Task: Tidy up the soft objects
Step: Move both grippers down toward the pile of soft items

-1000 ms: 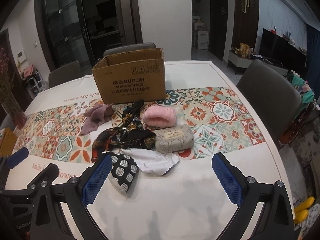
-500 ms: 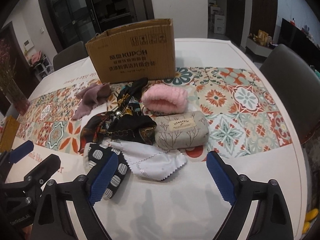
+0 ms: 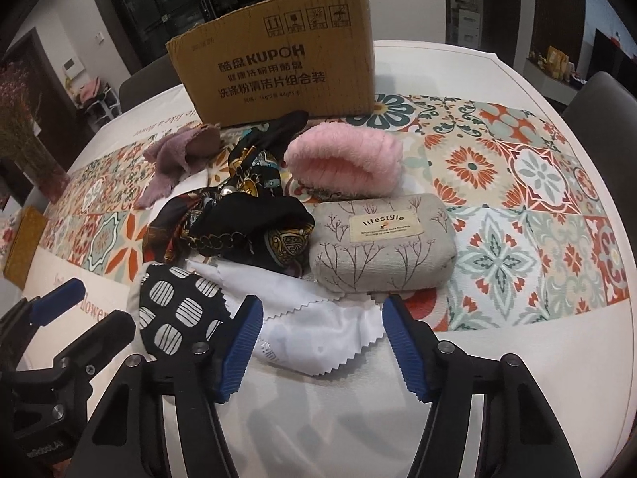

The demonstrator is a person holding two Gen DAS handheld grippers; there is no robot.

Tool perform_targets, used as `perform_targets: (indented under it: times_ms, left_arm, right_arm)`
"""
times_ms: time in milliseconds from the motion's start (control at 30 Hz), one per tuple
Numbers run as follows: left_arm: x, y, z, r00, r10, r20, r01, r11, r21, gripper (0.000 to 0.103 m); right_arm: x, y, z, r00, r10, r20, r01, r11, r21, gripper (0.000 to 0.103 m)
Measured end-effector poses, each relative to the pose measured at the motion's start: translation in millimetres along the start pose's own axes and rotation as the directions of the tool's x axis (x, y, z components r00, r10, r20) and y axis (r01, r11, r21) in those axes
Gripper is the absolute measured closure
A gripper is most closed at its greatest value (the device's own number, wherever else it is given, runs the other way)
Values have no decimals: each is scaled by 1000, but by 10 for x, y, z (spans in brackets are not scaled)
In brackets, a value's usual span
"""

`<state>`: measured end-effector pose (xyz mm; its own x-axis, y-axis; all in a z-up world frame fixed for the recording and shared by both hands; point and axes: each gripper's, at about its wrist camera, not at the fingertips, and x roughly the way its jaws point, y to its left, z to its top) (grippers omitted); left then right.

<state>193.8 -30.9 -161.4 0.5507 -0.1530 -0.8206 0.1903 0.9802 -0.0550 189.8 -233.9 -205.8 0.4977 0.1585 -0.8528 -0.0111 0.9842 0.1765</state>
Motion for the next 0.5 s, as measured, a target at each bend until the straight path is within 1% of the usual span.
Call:
perform_targets:
  times_ms: [167, 267, 433, 500]
  left_arm:
    - [108, 10, -31, 1000, -8, -16, 8, 1000, -23, 20]
    - [192, 47, -37, 999, -20, -29, 19, 999, -45, 22]
    - [377, 102, -50, 995, -73, -69, 66, 993, -96, 25]
    - [436, 105, -58, 993, -87, -79, 78, 991, -108, 26]
  right_arm:
    - [102, 15, -7, 1000, 13, -13, -13, 1000, -22, 40]
    - [170, 26, -20, 999, 25, -26, -25, 999, -25, 43]
    - [240, 47, -16, 999, 25, -28, -26, 999, -34, 45]
    - [261, 46, -14, 999, 18, -27, -19, 999, -42, 50]
